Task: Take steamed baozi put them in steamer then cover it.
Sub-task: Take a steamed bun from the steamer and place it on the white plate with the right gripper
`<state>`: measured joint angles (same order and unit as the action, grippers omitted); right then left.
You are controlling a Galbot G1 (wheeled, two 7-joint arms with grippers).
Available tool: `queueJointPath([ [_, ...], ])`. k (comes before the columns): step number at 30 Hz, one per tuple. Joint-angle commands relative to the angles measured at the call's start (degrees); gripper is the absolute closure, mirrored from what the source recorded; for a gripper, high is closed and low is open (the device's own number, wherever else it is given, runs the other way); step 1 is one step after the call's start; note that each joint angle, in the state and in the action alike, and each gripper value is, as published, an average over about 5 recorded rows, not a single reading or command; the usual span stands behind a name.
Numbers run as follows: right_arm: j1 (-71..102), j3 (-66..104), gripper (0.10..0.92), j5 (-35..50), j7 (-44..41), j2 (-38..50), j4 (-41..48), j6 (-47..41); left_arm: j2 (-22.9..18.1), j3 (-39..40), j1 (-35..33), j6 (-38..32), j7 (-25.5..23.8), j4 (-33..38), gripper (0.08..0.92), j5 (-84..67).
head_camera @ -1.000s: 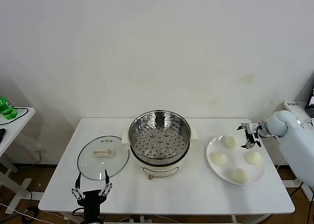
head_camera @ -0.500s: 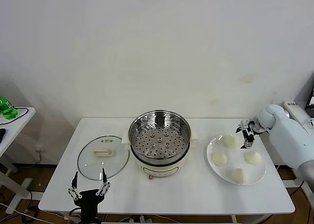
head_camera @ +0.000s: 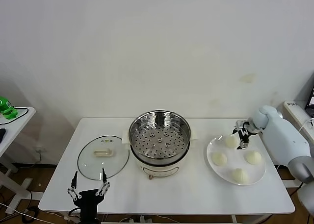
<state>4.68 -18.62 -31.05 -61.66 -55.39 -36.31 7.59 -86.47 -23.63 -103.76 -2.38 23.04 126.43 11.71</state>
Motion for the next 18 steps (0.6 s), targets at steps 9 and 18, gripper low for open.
queueJointPath([
  [9,-0.45,1.01,0.365,-1.27,1.32,-1.81,2.98,0.56,-0.04,0.18,-0.62,-0.48,0.04,0.86,0.177,0.03],
  [18,-0.49,0.72,0.442,-0.95,1.22,-1.01,1.64,0.71,-0.08,0.26,-0.77,-0.56,0.12,1.06,0.177,0.03],
])
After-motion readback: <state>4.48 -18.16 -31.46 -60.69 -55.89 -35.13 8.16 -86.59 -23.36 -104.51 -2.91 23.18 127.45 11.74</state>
